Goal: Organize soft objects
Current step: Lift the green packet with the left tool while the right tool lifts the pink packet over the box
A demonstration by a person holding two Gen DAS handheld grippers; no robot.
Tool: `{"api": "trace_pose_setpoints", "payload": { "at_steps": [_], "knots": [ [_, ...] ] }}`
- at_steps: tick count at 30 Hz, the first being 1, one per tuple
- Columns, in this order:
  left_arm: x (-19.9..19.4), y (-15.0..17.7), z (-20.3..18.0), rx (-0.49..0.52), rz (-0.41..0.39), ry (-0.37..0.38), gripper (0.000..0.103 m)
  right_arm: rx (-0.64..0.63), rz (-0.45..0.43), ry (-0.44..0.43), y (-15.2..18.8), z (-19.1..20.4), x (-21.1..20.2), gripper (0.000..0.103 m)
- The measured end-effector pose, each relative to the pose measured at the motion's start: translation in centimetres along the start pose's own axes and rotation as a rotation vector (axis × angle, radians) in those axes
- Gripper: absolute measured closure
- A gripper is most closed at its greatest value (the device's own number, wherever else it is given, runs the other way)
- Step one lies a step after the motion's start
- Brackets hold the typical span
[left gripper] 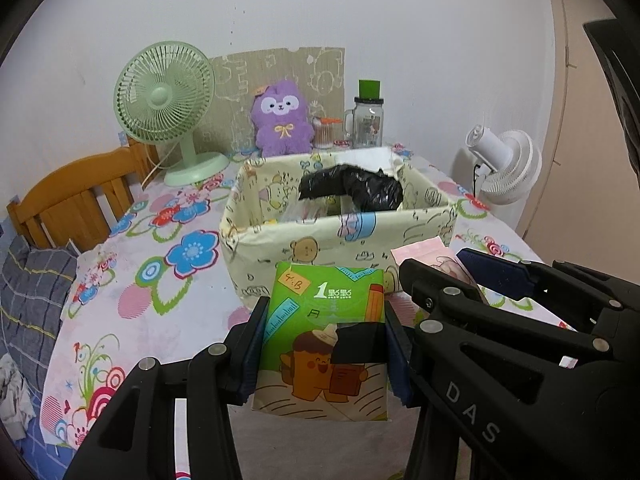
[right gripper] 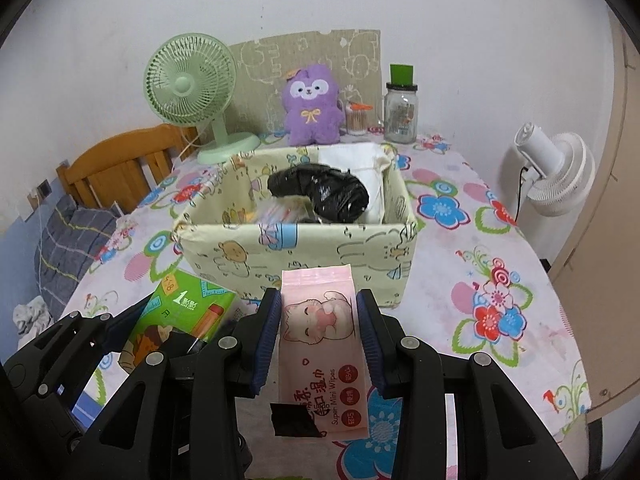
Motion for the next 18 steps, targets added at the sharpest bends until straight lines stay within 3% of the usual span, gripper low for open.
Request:
{"api": "trace_pose_setpoints", "payload": {
  "at_steps": [18],
  "knots": [
    [-1.7, -3.7, -0.3, 0.005, -0.073, 0.011, 0.051, -0.015, -0.073, 0.01, -3.9, 0.0, -2.3, 0.061]
  ]
}}
Point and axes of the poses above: each gripper's, at about its wrist camera, not at the fingertips, and x roughly the way its jaws point, z to its left, y to its underside, the point moved 2 cm from there along x, roughly the way its jaws point, and after that the axes turned 11 degrees about -z, right-handed, at the moved point
